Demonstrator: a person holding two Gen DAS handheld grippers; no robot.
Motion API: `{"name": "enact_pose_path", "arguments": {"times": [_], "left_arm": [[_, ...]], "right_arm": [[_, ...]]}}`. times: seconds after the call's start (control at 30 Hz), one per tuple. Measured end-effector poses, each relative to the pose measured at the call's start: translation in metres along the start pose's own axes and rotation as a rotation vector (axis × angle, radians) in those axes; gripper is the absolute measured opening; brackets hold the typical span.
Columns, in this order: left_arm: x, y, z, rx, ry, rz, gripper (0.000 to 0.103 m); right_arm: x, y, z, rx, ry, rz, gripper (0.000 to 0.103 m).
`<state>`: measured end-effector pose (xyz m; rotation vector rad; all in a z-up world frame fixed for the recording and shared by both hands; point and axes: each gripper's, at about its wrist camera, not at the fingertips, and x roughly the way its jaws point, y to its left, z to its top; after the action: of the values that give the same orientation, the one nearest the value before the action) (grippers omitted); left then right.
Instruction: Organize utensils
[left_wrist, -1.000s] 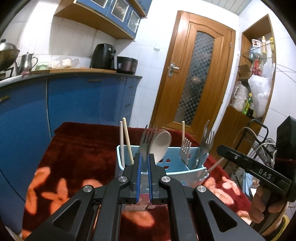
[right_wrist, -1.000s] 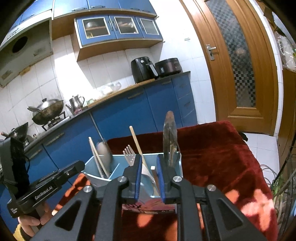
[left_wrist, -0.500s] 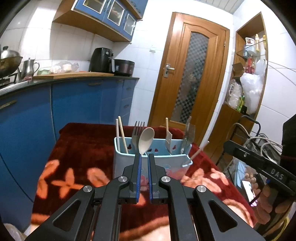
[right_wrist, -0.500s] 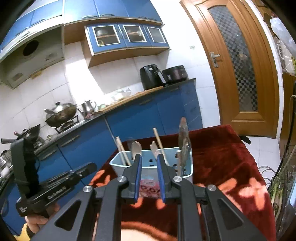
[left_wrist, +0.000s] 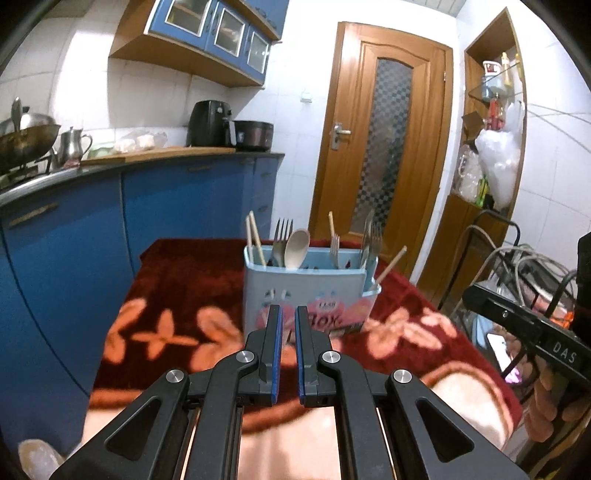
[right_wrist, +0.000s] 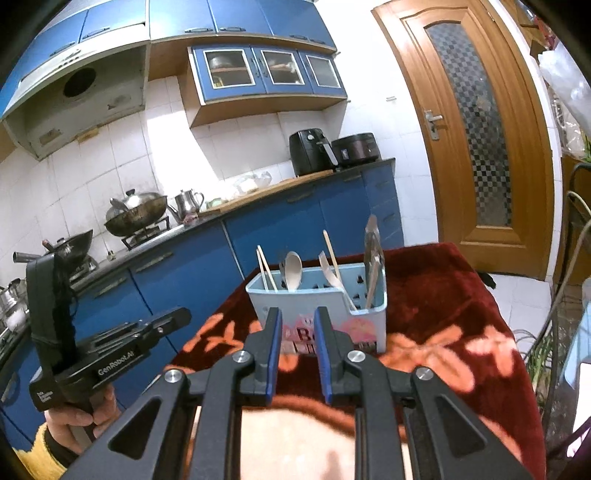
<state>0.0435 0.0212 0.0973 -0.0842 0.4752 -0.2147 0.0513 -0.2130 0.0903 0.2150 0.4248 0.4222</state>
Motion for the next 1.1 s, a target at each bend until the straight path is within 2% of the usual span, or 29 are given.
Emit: {"name": "enact_pose_path", "arguments": {"times": [0.17,0.3,0.5,0.63,0.77,0.83,0.9,0.97,1.1], "left_arm": [[0.001,0.004,-0.027,-0.017,0.025,0.002,0.006],[0.011,0.002,-0.048,0.013,0.045,0.017,0.006],[0.022,-0.001,-0.073,0.009,0.034,0.045,0.006],[0.028,-0.004,-0.082,0.007,0.030,0.068,0.007],[0.032,-0.006,-0.083,0.010,0.031,0.083,0.017],[0.030,-0.008,-0.083,0.013,0.015,0.092,0.029],[0.028,-0.010,-0.082,0.018,-0.002,0.099,0.048],[0.026,-0.011,-0.082,0.022,-0.015,0.108,0.053],[0.026,-0.010,-0.082,0.012,-0.019,0.127,0.053]], "right_arm": [[0.000,-0.001,-0.027,-0.014,0.017,-0.061,0.021],[0.003,-0.001,-0.047,-0.035,0.020,-0.100,0.024],[0.014,-0.005,-0.074,-0.061,0.033,-0.149,0.026],[0.021,-0.006,-0.085,-0.093,0.020,-0.175,0.033],[0.025,-0.007,-0.091,-0.093,0.013,-0.189,0.039],[0.026,-0.009,-0.093,-0.087,0.011,-0.194,0.044],[0.027,-0.010,-0.094,-0.081,0.013,-0.202,0.049],[0.026,-0.012,-0.095,-0.070,0.010,-0.210,0.054],[0.025,-0.013,-0.096,-0.063,0.000,-0.222,0.057]]}}
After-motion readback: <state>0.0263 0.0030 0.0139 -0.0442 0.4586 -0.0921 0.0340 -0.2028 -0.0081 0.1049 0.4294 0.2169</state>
